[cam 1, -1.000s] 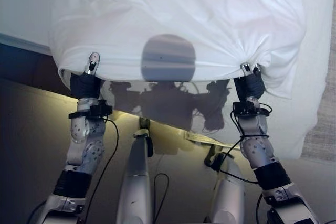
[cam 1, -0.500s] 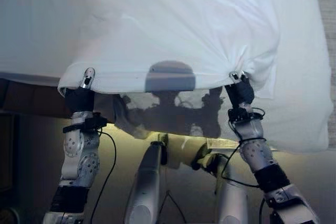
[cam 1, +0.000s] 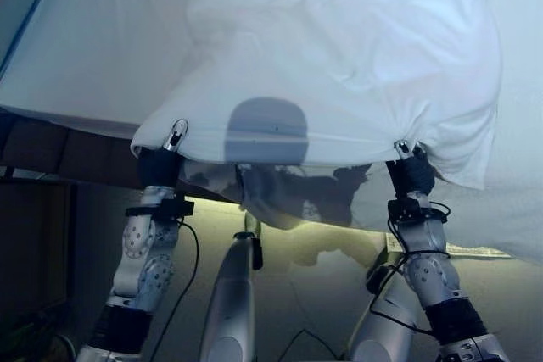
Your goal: Make the bed
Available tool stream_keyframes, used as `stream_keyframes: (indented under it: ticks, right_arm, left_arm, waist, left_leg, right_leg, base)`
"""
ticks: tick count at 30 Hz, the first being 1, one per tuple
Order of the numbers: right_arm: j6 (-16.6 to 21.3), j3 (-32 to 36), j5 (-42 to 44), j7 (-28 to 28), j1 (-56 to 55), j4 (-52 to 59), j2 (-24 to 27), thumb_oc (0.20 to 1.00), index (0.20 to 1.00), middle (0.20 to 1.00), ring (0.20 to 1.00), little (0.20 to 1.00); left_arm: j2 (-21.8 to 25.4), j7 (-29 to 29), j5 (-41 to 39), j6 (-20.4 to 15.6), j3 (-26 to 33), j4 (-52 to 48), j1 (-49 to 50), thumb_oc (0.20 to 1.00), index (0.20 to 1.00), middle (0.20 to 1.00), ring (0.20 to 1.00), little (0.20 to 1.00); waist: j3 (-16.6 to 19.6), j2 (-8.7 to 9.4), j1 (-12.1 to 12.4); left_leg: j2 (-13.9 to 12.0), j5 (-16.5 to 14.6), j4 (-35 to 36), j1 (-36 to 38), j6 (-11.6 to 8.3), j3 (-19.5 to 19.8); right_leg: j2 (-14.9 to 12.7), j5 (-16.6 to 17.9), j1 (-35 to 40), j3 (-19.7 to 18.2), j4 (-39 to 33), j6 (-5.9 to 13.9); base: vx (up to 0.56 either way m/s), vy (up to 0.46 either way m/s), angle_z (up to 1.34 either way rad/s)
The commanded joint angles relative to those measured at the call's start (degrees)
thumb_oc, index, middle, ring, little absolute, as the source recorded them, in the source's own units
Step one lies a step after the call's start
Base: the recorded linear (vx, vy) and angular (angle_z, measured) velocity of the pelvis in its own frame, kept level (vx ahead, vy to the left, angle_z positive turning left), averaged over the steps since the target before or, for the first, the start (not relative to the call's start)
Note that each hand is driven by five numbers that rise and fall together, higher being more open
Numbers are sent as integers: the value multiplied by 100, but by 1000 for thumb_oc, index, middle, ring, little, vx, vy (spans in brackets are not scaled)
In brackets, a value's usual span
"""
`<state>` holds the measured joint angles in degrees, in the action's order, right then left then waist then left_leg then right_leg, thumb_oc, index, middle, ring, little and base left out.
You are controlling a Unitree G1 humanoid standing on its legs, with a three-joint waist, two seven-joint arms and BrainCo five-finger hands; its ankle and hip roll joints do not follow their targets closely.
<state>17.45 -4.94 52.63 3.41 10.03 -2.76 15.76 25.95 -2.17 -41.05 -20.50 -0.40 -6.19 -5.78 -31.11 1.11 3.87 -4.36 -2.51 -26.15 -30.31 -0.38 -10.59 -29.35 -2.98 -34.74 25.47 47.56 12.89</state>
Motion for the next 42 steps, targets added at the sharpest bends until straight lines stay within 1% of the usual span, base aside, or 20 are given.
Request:
stream_keyframes:
  ticks: [1,2,3,6,7,9,13,15,20,22,25,27,29,30,32,33,36,38,39,42]
  right_arm:
    - [416,930,-6,-238,-448,92,292,200,200,200,200,200]
    - [428,926,59,-319,-575,100,402,200,200,200,200,200]
    - [434,883,72,-377,-567,65,455,200,200,200,200,200]
    - [402,586,-26,-310,-358,24,536,200,200,200,200,200]
    - [434,608,23,-287,-333,-9,545,200,200,200,200,200]
    - [414,650,30,-254,-406,-95,582,200,200,200,200,200]
    - [351,707,22,-158,-477,-146,670,200,200,200,200,200]
    - [331,854,6,-131,-587,-116,685,200,200,200,200,200]
    - [256,1310,-358,-54,-1021,190,739,200,200,200,200,200]
    - [272,1389,-345,-34,-1007,161,663,200,200,200,200,200]
    - [238,1219,-371,-83,-925,112,496,200,200,200,200,200]
    - [196,1033,-384,-192,-840,69,488,200,200,200,200,200]
    - [134,909,-311,-404,-895,-8,489,200,200,200,200,200]
    - [139,899,-298,-422,-901,-19,494,200,200,200,200,200]
    - [138,780,-202,-583,-1069,-130,697,200,200,200,200,200]
    - [165,676,-305,-585,-1033,-203,810,200,200,200,200,200]
    - [179,495,-427,-461,-858,-171,871,200,200,200,200,200]
    - [172,535,-467,-475,-938,-180,911,200,200,200,200,200]
    - [70,515,-482,-406,-930,-237,908,200,200,200,200,200]
    - [22,596,-394,-360,-1253,-560,784,200,200,200,200,200]
  left_arm:
    - [177,-250,-64,-750,1689,-718,113,200,200,200,200,200]
    - [40,-205,-61,-722,1667,-699,145,200,200,200,200,200]
    - [-16,-201,-45,-745,1602,-682,136,200,200,200,200,200]
    - [-105,-262,1,-790,1663,-658,261,200,200,200,200,200]
    - [-113,-278,-16,-787,1712,-638,280,200,200,200,200,200]
    - [-102,-287,-23,-799,1741,-590,408,200,200,200,200,200]
    - [-112,-294,15,-724,1702,-617,384,200,200,200,200,200]
    - [-123,-183,-24,-669,1710,-681,414,200,200,200,200,200]
    - [18,52,-50,-616,1372,-497,165,200,200,200,200,200]
    - [116,87,-70,-585,1326,-474,114,200,200,200,200,200]
    - [248,-42,46,-547,1455,-495,171,200,200,200,200,200]
    - [314,-27,50,-542,1535,-539,258,200,200,200,200,200]
    - [253,-23,38,-542,1608,-575,396,200,200,200,200,200]
    - [250,-24,39,-543,1614,-578,414,200,200,200,200,200]
    - [-97,-5,32,-580,1465,-547,489,200,200,200,200,200]
    - [-182,10,20,-605,1374,-526,498,200,200,200,200,200]
    - [-326,-66,145,-601,1380,-487,616,200,200,200,200,200]
    - [-433,-161,-2,-608,1415,-385,607,200,200,200,200,200]
    - [-472,-106,-91,-573,1314,-266,601,200,200,200,200,200]
    - [-580,-104,-180,-517,1010,60,530,200,200,200,200,200]
  waist:
    - [147,161,158]
    - [135,85,128]
    - [134,8,70]
    - [131,8,460]
    - [131,-3,452]
    - [131,-48,378]
    - [133,-50,403]
    - [206,-118,261]
    - [137,-78,-31]
    - [137,-112,-118]
    - [135,-63,-24]
    - [134,-6,57]
    - [134,63,133]
    - [135,70,162]
    - [133,-68,102]
    - [131,-133,3]
    - [131,-66,259]
    - [131,-83,100]
    - [131,-202,42]
    - [131,-159,-91]
  left_leg:
    - [530,-300,443,324,235,96]
    - [510,-329,327,270,161,141]
    - [505,-358,306,300,101,171]
    - [429,-622,-691,-206,-65,670]
    - [139,-601,-724,-303,-143,773]
    - [-699,-62,-170,-65,-317,956]
    - [-968,496,964,398,-595,1719]
    - [-1086,376,1424,825,-685,1511]
    - [-204,-153,302,291,-529,1373]
    - [-5,-295,89,232,-416,1375]
    - [66,-442,-176,175,-168,916]
    - [170,-369,-17,194,-36,588]
    - [309,-306,276,437,21,368]
    - [282,-314,304,477,6,339]
    - [314,-295,278,634,-204,301]
    - [294,-291,195,530,-281,389]
    - [380,-477,-574,-57,-326,979]
    - [-338,-337,-262,32,-371,825]
    - [-314,-318,291,399,-313,783]
    - [-33,-239,184,-106,-243,739]
  right_leg:
    - [1071,15,453,325,-1273,-489]
    - [1170,-191,403,105,-1424,-776]
    - [1337,-186,230,-67,-1423,-828]
    - [1318,-359,336,-170,-1502,-1017]
    - [1342,-430,355,-223,-1547,-1024]
    - [1119,-397,403,-292,-1497,-893]
    - [632,-316,458,-651,-1407,-726]
    - [278,-103,530,-714,-1344,-523]
    - [-630,612,1147,-750,-2068,-227]
    - [-764,863,1279,-696,-2195,-169]
    - [-757,693,1258,-98,-1353,-210]
    - [-211,391,1148,275,-1042,-318]
    - [647,33,911,476,-1002,-429]
    - [682,15,919,449,-1017,-443]
    - [1177,-398,931,-85,-1656,-956]
    - [1513,-380,702,-447,-1726,-1013]
    - [1423,-335,499,-518,-1839,-1121]
    - [1218,-339,366,-521,-1764,-986]
    - [1177,-356,368,-542,-1676,-949]
    - [865,-148,23,-521,-1613,-885]
  base:
    - [21,139,-57]
    - [-32,121,-44]
    - [-60,86,-10]
    - [-85,79,-16]
    - [-88,145,-41]
    - [-18,354,-46]
    - [-6,447,5]
    - [12,512,4]
    - [-35,395,50]
    - [17,319,89]
    - [-45,387,24]
    - [-95,371,-70]
    - [4,257,-94]
    - [47,208,-95]
    - [-24,112,-56]
    - [-84,54,14]
    - [-110,41,-12]
    - [-62,179,-37]
    - [-20,302,22]
    - [-124,108,35]
